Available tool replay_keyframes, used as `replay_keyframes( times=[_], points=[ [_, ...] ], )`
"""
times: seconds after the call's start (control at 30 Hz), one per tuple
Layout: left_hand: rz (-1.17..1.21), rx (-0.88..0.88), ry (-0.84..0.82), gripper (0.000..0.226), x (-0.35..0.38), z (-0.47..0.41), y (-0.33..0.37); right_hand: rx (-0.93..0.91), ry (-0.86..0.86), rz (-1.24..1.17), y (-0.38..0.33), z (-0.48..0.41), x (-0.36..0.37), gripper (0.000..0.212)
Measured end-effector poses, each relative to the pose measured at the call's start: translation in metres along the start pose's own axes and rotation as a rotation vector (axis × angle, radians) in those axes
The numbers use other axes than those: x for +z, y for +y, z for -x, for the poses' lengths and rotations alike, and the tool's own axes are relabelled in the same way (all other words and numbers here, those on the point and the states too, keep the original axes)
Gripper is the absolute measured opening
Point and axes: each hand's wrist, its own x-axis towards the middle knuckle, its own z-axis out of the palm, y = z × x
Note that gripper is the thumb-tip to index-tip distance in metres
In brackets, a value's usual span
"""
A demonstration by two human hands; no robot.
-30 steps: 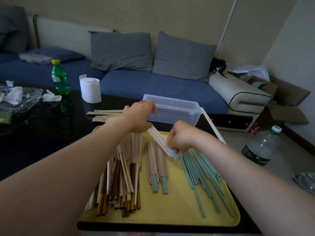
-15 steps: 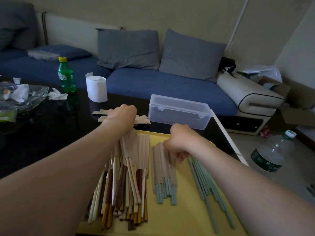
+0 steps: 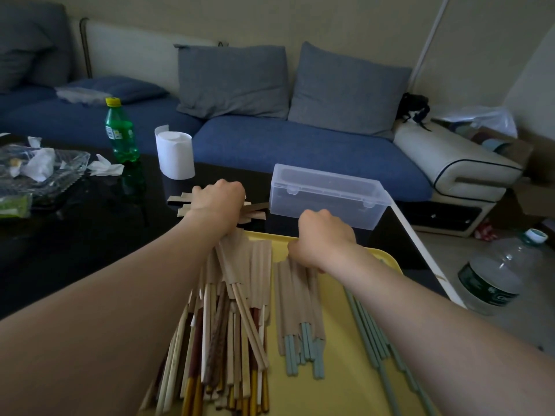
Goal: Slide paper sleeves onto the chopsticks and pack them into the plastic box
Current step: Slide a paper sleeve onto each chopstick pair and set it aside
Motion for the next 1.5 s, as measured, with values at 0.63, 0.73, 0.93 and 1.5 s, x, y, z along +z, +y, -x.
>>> replay_keyframes(
  times=[0.63,0.73,0.93,1.5],
  points=[
    [0.264,0.143,0.128,0.023,-0.016,0.028,0.031,0.343,-0.466,-0.178,0.058,0.026,-0.030,0.022],
    [0.336,0.226,0.051,0.033,-0.024,0.033,0.046,0.365,-0.530,-0.162,0.060,0.032,-0.023,0.025],
    [0.426,0.330,-0.243,0.026,-0.034,0.044,0.072,0.255,-0.400,-0.264,0.059,0.043,-0.016,0.017],
    [0.568,0.422,-0.265,0.007,-0.031,0.049,0.076,-0.086,0.109,-0.150,0.097,0.048,-0.023,0.011]
  ],
)
